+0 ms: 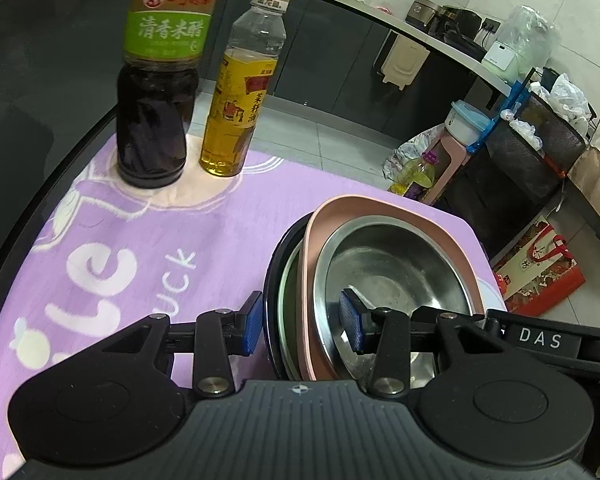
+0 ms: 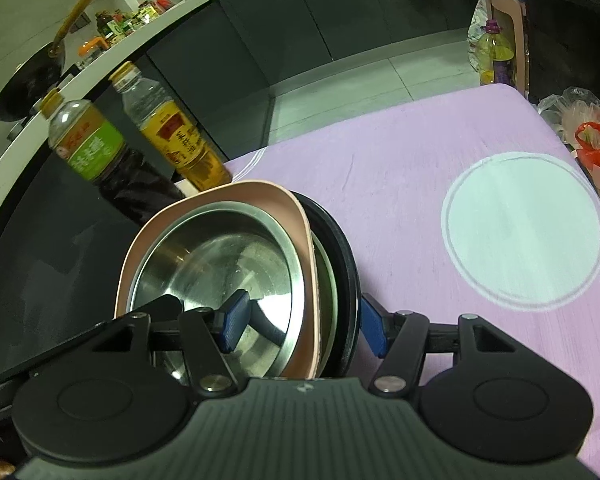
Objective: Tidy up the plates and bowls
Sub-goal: 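Open the left gripper and withdraw from the steel bowl rim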
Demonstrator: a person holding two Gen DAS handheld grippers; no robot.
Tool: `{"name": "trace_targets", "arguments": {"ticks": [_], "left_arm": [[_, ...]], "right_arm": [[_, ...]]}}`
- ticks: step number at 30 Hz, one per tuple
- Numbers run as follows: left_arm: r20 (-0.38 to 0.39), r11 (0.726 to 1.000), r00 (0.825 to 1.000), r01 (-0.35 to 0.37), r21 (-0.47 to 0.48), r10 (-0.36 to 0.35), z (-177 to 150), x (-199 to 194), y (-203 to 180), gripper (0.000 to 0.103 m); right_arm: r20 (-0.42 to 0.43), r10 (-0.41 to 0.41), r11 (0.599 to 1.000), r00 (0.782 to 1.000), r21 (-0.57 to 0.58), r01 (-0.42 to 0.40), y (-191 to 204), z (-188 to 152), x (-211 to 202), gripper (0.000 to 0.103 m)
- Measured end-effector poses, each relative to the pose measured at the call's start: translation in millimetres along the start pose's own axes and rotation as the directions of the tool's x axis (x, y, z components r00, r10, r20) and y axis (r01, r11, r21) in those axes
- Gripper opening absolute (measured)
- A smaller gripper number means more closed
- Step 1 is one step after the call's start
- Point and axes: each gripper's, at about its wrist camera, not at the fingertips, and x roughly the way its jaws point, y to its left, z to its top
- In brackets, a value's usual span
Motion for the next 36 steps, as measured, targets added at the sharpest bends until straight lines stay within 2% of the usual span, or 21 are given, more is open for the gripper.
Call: {"name": "trace_targets", "arguments": {"ticks": [11, 14, 17, 21, 25, 32, 36], "left_arm": [[-0.002, 1.000, 1.000, -0.012, -0.008, 0.012, 11, 30, 3, 0.039], [-0.032, 0.999, 0.999, -0.019, -0.049, 0.017, 8, 44, 11, 0.040], [-0.012, 0.998, 1.000, 0.000, -0.070, 0.000, 6, 46, 19, 0.041], [0.041, 0.999, 0.998, -0.037, -0.003, 0.037, 4, 37, 12, 0.039], [0.088, 0.999, 0.995, -0.050, 0.017, 0.048, 2, 22, 9, 0.039], [0.146, 0.997, 0.988, -0.064, 0.030, 0.059, -7, -10, 8, 0.039], [0.192, 0.996, 0.980, -0.064, 0.067, 0.051, -19, -35, 2, 0.039]], "right_arm": [[-0.006, 0.007, 0.999, 1.000, 0.036, -0.007, -15, 17, 18, 0.057], [-0.026, -0.002, 0.999, 1.000, 0.049, 0.004, -20, 18, 29, 0.057], [-0.014, 0.003, 0.999, 1.000, 0.042, -0.003, -22, 15, 32, 0.057], [-0.005, -0.004, 1.000, 1.000, 0.015, 0.004, -20, 12, 29, 0.057], [-0.005, -0.008, 1.000, 1.000, 0.014, 0.008, -22, 11, 26, 0.057], [0.096, -0.018, 0.999, 0.995, -0.040, 0.022, -9, 7, 0, 0.057], [0.146, -0.006, 0.997, 0.989, -0.070, 0.017, -2, -6, -20, 0.057]]}}
